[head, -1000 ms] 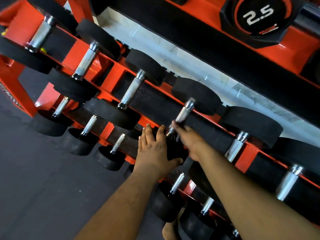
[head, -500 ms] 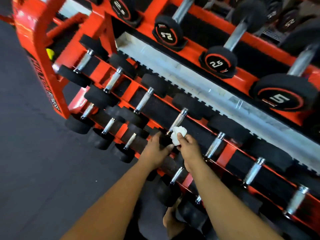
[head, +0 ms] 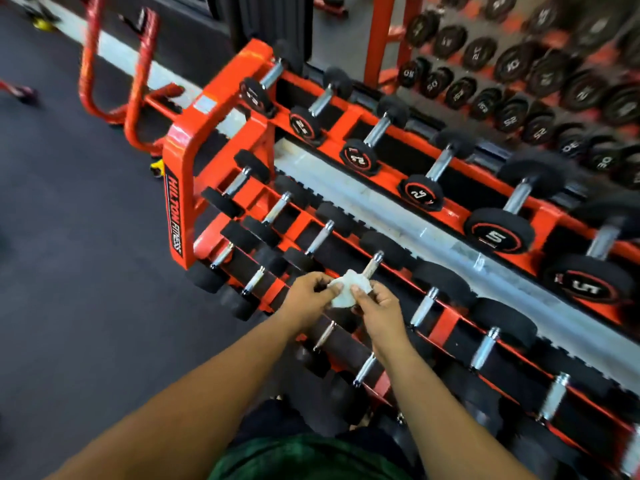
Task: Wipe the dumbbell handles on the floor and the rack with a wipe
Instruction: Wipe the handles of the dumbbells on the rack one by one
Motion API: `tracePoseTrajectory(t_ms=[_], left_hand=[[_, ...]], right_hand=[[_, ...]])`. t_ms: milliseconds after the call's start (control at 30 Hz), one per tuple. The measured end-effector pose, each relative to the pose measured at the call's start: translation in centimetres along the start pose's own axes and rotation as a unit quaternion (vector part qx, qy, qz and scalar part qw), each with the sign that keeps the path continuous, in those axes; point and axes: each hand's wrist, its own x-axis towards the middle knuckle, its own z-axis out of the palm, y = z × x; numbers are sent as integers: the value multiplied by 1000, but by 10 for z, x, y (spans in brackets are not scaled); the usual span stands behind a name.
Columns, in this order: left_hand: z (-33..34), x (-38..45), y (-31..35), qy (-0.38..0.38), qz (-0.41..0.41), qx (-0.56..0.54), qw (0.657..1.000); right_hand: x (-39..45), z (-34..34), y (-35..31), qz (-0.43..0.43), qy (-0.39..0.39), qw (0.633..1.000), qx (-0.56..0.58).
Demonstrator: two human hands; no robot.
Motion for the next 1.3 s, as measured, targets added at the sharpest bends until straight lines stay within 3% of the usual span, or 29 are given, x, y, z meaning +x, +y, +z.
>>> tracePoseTrajectory(t_ms=[200,367,533,600,933,1000,1167,1300], left_hand=[[-33,-17,24,5,5,-61,998],[-50,-30,37,-8,50,-23,998],[-48,-38,52,44,96,27,994],[-46,-41,59,73,105,64,990],[-33,-54,61,48,98,100,989],[-34,-59,62,40,92,65,993],[-32,-74,80,31,34,-142,989],[-37,-82,90,30,25,-147,988]], right_hand=[[-26,11,-34,-71,3,997,-21],[-29,13,-53,-146,10,982,-120],[-26,10,-71,-226,-96,940,-238],[-24,5,-76,-255,-104,922,-273],[-25,-21,-84,-202,-71,966,-144],[-28,-20,-84,-194,-76,970,-124],[-35,-18,-80,-236,-74,955,-163],[-48,-8,-89,-174,-158,963,-131]])
